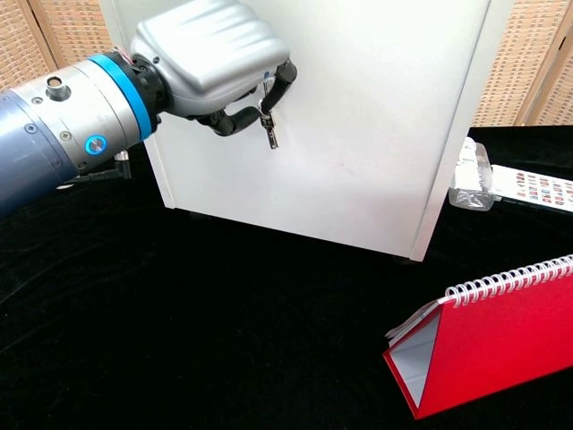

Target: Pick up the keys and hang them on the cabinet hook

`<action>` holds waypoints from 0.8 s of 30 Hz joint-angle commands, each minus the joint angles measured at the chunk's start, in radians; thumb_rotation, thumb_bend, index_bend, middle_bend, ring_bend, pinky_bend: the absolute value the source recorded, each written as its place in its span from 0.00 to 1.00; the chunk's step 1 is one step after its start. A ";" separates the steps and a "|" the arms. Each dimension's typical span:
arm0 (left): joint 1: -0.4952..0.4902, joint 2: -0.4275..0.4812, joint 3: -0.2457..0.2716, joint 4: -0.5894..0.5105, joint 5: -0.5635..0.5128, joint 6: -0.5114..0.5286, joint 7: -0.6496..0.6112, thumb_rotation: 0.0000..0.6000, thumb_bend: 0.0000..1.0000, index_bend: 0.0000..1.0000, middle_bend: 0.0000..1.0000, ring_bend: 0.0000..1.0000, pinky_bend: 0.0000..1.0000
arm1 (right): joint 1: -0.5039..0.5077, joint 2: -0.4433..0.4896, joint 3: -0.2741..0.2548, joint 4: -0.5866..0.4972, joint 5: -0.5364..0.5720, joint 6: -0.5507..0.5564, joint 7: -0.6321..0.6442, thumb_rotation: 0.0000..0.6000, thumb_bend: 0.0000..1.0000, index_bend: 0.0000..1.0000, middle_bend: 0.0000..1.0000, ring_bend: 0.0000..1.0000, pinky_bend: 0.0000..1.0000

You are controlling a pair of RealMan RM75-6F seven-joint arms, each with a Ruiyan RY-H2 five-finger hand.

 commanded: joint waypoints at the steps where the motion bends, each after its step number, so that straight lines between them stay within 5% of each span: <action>1: -0.007 -0.008 0.005 0.010 0.004 0.006 -0.003 1.00 0.46 0.54 0.93 0.91 0.79 | 0.000 0.001 0.001 0.000 0.001 0.000 0.003 1.00 0.10 0.09 0.00 0.00 0.00; 16: -0.006 0.005 0.026 0.024 0.004 0.038 -0.025 1.00 0.46 0.54 0.93 0.91 0.79 | 0.000 0.000 0.000 0.000 -0.001 -0.001 0.000 1.00 0.10 0.09 0.00 0.00 0.00; 24: 0.004 0.006 0.035 0.032 0.013 0.072 -0.027 1.00 0.16 0.43 0.93 0.91 0.79 | 0.000 -0.001 0.000 -0.001 0.000 -0.002 -0.004 1.00 0.10 0.09 0.00 0.00 0.00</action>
